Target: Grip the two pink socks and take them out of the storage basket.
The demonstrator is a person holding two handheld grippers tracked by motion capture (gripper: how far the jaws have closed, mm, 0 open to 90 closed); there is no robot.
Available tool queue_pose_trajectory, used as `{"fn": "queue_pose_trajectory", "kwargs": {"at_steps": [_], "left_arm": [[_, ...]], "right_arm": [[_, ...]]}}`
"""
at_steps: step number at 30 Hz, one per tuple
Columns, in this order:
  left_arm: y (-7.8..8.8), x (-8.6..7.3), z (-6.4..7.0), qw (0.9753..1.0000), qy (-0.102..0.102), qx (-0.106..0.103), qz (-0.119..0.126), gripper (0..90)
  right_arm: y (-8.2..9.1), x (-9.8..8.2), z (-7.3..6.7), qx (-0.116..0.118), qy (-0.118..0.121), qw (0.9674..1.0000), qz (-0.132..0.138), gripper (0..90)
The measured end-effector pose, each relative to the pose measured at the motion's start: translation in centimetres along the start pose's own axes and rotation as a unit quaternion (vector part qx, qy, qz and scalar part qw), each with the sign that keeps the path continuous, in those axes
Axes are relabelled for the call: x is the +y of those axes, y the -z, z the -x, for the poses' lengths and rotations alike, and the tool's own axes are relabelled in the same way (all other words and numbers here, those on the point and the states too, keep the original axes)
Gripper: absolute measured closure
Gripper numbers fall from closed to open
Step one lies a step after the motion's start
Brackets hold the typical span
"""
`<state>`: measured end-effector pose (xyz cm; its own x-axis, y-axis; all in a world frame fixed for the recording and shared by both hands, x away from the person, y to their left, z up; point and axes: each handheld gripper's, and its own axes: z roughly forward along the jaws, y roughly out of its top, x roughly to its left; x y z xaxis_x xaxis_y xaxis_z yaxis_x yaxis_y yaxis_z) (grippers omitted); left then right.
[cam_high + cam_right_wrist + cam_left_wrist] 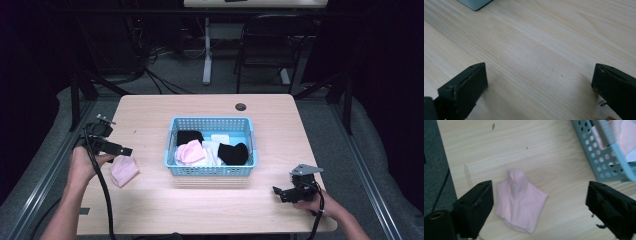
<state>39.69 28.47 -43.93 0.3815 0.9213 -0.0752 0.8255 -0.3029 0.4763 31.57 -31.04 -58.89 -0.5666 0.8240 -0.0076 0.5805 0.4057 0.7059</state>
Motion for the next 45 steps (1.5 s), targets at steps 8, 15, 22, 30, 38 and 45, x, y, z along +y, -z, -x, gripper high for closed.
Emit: {"fn": "queue_pose_trajectory", "kwargs": {"at_steps": [8, 15, 22, 30, 38, 45], "left_arm": [[-0.5, 2.3, 3.2, 0.9989, -0.042, -0.018, 0.014, 0.1], [-2.3, 4.8, 6.9, 0.9948, -0.09, -0.047, 0.005, 0.0], [-4.2, 6.7, 10.0, 0.9908, -0.119, -0.064, 0.005, 0.0], [-7.0, 8.3, 13.3, 0.9862, -0.145, -0.079, -0.013, 0.1], [-9.3, 8.7, 14.5, 0.9853, -0.142, -0.091, -0.027, 0.7], [-11.0, 8.9, 15.3, 0.9823, -0.152, -0.097, -0.052, 7.1]], "right_arm": [[0.0, 0.0, 0.0, 0.0, 0.0, 1.0, 0.0, 0.0], [0.0, 0.0, 0.0, 0.0, 0.0, 1.0, 0.0, 0.0], [0.0, 0.0, 0.0, 0.0, 0.0, 1.0, 0.0, 0.0], [0.0, 0.0, 0.0, 0.002, -0.001, 1.0, 0.003, 0.0], [0.0, 0.0, 0.0, 0.003, 0.0, 1.0, 0.002, 0.0], [0.0, 0.0, 0.0, 0.002, -0.002, 1.0, 0.002, 0.0]]}}
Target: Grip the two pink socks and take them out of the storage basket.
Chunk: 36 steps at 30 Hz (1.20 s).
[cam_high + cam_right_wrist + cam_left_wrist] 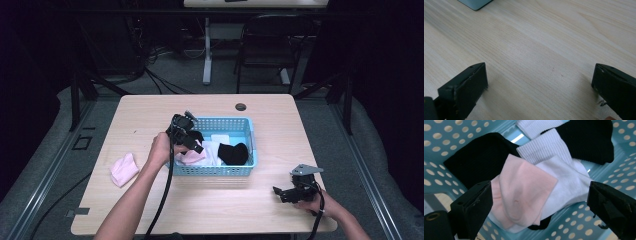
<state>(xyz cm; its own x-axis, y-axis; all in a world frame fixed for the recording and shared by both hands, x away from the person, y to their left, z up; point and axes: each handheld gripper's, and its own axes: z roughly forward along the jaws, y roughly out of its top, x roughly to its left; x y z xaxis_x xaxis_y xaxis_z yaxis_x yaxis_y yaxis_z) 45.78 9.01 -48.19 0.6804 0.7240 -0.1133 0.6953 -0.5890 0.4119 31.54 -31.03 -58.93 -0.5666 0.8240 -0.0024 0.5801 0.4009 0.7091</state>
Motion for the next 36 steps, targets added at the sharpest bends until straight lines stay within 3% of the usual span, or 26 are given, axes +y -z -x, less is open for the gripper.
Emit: {"fn": "queue_pose_trajectory", "kwargs": {"at_steps": [9, 24, 33, 34, 36], "left_arm": [[-1.6, 0.1, -0.5, 0.9995, 0.01, 0.018, -0.024, 9.7], [-3.7, 0.1, -1.2, 0.9969, 0.023, 0.04, -0.064, 25.0], [-4.5, -0.1, -1.3, 0.9952, 0.028, 0.043, -0.084, 55.4], [-4.6, -0.1, -1.2, 0.9949, 0.027, 0.044, -0.086, 55.4], [-4.6, -0.1, -1.1, 0.9951, 0.024, 0.046, -0.085, 69.8]], "right_arm": [[0.0, 0.0, 0.0, -0.001, 0.001, 1.0, -0.001, 0.0], [0.0, 0.0, 0.0, 0.002, -0.001, 1.0, 0.001, 0.0], [0.0, 0.0, 0.0, 0.0, 0.001, 1.0, -0.001, 0.0], [0.0, 0.0, 0.0, 0.001, 0.001, 1.0, -0.001, 0.0], [0.0, 0.0, 0.0, 0.001, 0.001, 1.0, 0.0, 0.0]]}}
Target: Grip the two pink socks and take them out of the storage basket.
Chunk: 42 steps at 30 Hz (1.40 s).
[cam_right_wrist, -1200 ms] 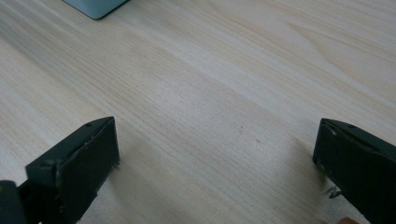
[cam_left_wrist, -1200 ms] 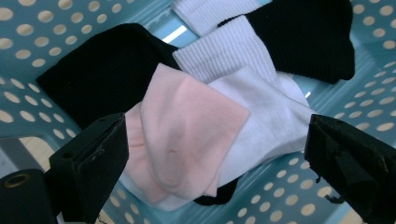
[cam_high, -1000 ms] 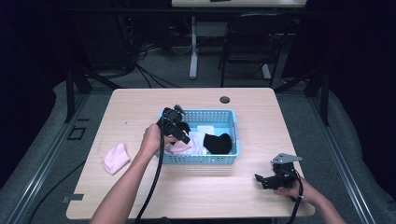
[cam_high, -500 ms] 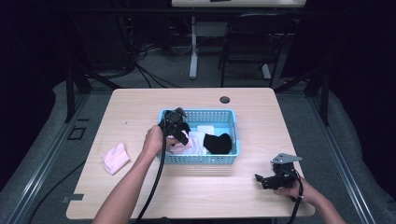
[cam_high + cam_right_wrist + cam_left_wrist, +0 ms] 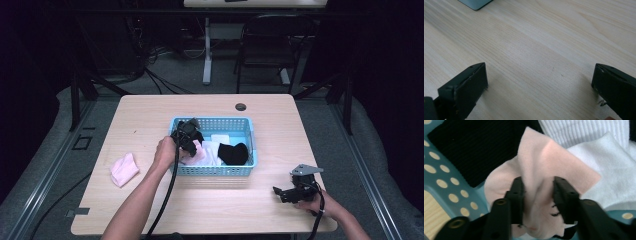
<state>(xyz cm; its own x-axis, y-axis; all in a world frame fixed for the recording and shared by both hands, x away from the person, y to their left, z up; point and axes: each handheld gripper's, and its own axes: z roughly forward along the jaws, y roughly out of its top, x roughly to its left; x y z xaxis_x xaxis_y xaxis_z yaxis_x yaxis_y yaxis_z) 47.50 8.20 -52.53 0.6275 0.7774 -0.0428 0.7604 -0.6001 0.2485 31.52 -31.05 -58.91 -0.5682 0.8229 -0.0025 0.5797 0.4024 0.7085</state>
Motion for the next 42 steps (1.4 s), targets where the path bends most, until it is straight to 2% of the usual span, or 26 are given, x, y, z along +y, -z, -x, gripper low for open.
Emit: {"fn": "queue_pose_trajectory", "kwargs": {"at_steps": [3, 6, 9, 12, 19, 24, 29, 30, 35, 42], "left_arm": [[0.2, -0.1, 0.2, 1.0, -0.006, 0.001, 0.008, 81.3], [0.5, -0.3, 0.1, 0.9998, -0.011, -0.002, 0.015, 84.7], [0.9, -0.4, 0.0, 0.9996, -0.011, -0.006, 0.025, 85.3], [2.2, -0.9, -0.2, 0.9988, -0.01, -0.01, 0.046, 85.4], [3.9, -1.5, -0.6, 0.9973, -0.011, -0.011, 0.072, 85.4], [5.7, -1.6, -0.6, 0.9952, -0.013, -0.015, 0.096, 85.5], [6.9, -1.6, -0.4, 0.994, -0.019, -0.01, 0.107, 85.5], [7.6, -1.6, -0.4, 0.9931, -0.02, -0.01, 0.115, 85.6], [8.8, -1.7, -0.3, 0.9918, -0.024, -0.005, 0.126, 85.6], [11.3, -1.8, -0.1, 0.9885, -0.027, -0.001, 0.149, 85.5]], "right_arm": [[0.0, 0.0, 0.0, 0.001, -0.001, 1.0, 0.001, 0.0], [0.0, 0.0, 0.0, 0.001, -0.001, 1.0, 0.001, 0.0], [0.0, 0.0, 0.0, 0.001, -0.001, 1.0, 0.001, 0.0], [0.0, 0.0, 0.0, 0.001, -0.001, 1.0, 0.001, 0.0], [0.0, 0.0, 0.0, 0.001, -0.001, 1.0, 0.001, 0.0], [0.0, 0.0, 0.0, 0.001, -0.001, 1.0, 0.001, 0.0], [0.0, 0.0, 0.0, 0.001, -0.001, 1.0, 0.001, 0.0], [0.0, 0.0, 0.0, 0.001, -0.001, 1.0, 0.001, 0.0], [0.0, 0.0, 0.0, 0.001, -0.001, 1.0, 0.001, 0.0], [0.0, 0.0, 0.0, 0.001, -0.001, 1.0, 0.001, 0.0]]}}
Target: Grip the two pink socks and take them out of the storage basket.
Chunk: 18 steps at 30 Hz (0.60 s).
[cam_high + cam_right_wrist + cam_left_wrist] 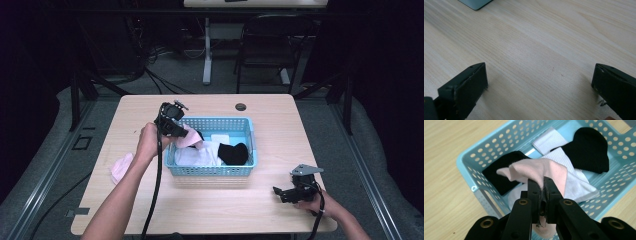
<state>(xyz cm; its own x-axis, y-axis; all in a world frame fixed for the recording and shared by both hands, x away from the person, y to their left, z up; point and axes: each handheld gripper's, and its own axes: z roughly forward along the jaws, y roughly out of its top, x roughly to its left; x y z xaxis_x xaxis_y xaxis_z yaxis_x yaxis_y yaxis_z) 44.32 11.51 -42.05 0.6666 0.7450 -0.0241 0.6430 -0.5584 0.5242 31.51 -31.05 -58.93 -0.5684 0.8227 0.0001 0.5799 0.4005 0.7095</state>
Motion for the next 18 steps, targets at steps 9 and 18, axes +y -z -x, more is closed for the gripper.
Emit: {"fn": "queue_pose_trajectory", "kwargs": {"at_steps": [9, 18], "left_arm": [[1.9, 0.5, 0.1, 0.9999, -0.006, 0.008, 0.009, 85.5], [4.2, 0.9, 0.0, 0.9996, -0.008, 0.011, 0.026, 85.5]], "right_arm": [[0.0, 0.0, 0.0, 0.0, 0.0, 1.0, 0.0, 0.0], [0.0, 0.0, 0.0, 0.0, 0.0, 1.0, 0.0, 0.0]]}}
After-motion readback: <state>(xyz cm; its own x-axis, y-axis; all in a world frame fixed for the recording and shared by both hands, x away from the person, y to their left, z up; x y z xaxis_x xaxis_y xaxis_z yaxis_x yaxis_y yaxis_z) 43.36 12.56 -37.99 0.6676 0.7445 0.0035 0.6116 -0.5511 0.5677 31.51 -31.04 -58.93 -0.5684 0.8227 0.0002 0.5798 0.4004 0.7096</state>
